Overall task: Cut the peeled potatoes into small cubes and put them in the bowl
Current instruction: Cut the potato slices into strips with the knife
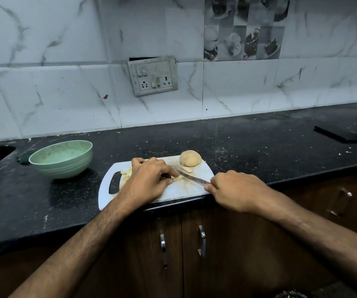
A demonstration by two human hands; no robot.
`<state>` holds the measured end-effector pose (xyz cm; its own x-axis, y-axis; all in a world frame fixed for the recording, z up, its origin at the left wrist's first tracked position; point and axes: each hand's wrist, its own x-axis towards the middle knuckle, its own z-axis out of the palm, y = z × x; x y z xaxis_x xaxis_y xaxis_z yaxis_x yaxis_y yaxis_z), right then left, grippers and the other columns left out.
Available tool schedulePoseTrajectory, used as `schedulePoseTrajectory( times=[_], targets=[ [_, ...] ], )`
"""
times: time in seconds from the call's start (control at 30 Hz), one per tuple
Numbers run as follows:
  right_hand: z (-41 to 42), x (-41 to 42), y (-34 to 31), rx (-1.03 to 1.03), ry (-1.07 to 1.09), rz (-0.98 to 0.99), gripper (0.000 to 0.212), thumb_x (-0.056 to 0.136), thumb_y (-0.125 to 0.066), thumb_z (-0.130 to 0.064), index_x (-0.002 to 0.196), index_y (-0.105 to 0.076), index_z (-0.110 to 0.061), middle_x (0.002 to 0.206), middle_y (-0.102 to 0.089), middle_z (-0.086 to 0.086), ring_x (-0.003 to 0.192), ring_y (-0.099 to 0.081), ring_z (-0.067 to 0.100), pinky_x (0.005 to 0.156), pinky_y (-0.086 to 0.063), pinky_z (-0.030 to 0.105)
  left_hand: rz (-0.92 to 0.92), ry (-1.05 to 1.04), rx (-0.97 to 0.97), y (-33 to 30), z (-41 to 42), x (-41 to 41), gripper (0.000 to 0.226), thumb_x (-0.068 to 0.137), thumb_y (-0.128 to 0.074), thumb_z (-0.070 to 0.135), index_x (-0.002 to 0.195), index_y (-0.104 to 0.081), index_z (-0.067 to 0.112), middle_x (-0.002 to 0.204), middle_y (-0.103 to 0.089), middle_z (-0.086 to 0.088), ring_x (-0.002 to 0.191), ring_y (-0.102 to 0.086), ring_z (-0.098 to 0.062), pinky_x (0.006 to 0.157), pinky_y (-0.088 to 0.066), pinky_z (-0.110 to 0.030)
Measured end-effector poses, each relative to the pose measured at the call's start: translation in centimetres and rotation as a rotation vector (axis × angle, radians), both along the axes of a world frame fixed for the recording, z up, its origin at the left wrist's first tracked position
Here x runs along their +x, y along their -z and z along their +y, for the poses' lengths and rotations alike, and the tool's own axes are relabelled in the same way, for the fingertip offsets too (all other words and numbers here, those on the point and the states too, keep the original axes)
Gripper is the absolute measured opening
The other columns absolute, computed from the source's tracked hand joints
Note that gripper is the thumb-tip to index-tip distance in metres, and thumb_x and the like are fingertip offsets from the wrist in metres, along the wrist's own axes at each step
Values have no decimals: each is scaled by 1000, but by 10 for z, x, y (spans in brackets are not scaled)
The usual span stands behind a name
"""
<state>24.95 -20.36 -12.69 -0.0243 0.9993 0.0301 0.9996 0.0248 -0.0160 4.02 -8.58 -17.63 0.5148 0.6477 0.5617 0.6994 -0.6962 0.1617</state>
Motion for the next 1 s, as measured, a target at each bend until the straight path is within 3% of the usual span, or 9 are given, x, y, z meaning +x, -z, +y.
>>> schedulePoseTrajectory(
  times=[0.17,0.37,0.63,0.83,1.0],
  targets=[
    [-4,-10,10,20,-15,-41,38,104,-30,-42,111,-57,-17,118,-62,10,105,-60,32,75,-37,38,0,8,11,0,1,0,18,88,-76,28,102,-76,40,82,-59,26,89,-45,2,89,-17,-33],
    [-11,-12,11,152,-81,-223,34,105,-30,-36,110,-59,-19,112,-64,7,99,-63,30,70,-36,36,-69,0,20,4,0,-2,14,85,-79,28,94,-76,39,80,-67,20,87,-51,1,89,-21,-34],
    [-9,-13,4,116,-70,-112,37,105,-26,-45,94,-53,-22,111,-64,9,100,-61,32,71,-37,37,-115,27,18,4,2,-3,11,80,-82,26,83,-77,36,79,-71,21,86,-58,1,90,-18,-30],
    [-11,-23,13,96,-70,-100,38,105,-28,-41,110,-58,-18,115,-62,8,103,-61,30,73,-35,37,-114,49,27,6,6,-2,13,78,-84,24,81,-78,36,72,-65,27,79,-49,15,89,-21,-31],
    [-11,-17,5,117,-54,-122,40,105,-27,-43,107,-58,-18,114,-63,8,103,-61,31,73,-36,37,-157,39,-13,3,1,-4,15,79,-82,24,87,-74,34,72,-68,23,81,-61,6,97,-29,-38]
  ],
)
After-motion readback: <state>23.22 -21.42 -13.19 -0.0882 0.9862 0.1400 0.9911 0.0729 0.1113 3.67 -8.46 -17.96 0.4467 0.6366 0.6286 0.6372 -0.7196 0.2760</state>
